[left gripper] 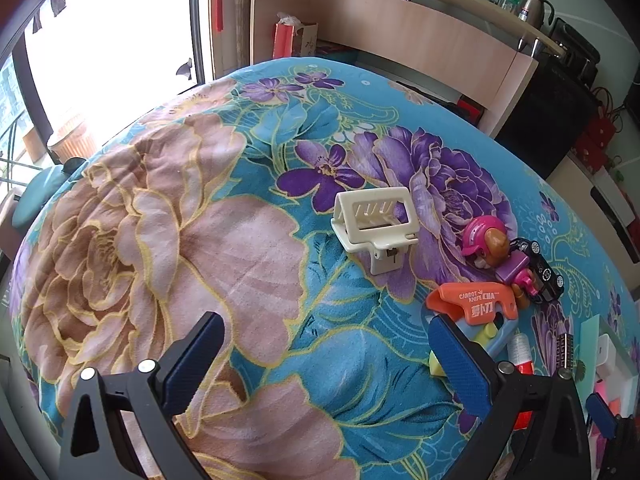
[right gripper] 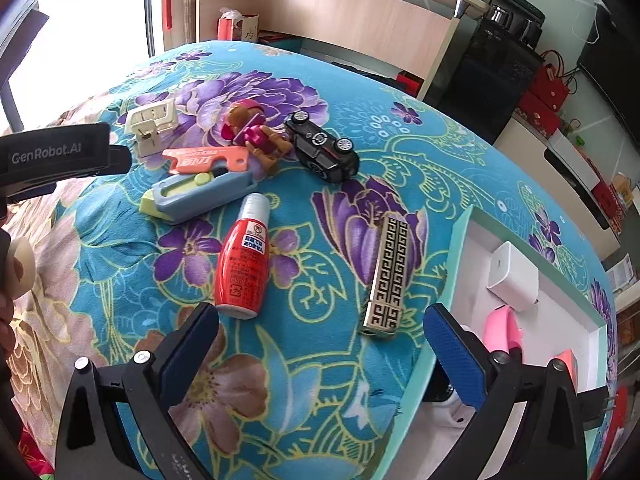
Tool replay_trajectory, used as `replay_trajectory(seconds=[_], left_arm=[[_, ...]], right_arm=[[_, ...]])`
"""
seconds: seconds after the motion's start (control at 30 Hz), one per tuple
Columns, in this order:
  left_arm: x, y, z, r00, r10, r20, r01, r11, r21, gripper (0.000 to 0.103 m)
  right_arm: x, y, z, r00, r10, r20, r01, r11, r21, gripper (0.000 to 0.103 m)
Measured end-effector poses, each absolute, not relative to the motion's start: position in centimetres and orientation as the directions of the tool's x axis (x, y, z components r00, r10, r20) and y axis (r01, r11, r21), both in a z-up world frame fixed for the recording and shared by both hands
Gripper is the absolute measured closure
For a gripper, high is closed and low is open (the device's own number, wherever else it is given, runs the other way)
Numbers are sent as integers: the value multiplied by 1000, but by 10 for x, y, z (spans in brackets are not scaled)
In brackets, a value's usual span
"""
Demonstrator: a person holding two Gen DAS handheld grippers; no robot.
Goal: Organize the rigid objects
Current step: 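Move both tools back over the remaining items beside the tray, then move the right tool to the red glue bottle and grasp it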
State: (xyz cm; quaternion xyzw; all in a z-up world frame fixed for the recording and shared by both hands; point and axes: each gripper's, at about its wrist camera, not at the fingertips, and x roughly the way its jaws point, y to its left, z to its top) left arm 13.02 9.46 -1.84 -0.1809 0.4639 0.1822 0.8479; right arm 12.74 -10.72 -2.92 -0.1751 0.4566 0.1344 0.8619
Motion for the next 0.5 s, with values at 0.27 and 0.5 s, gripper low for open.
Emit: replay_trajectory(seconds=[0.27, 0.5], left_arm=[[132, 90, -19, 502, 135, -854, -460, 878, -132, 0], [133, 88, -21, 497, 127, -858, -452, 882, -131, 0]], right_arm=[[132, -106, -26, 648, -57, -759, -323, 883, -342, 7], [139, -117, -16, 673, -52, -738, -257, 919, -300, 7]])
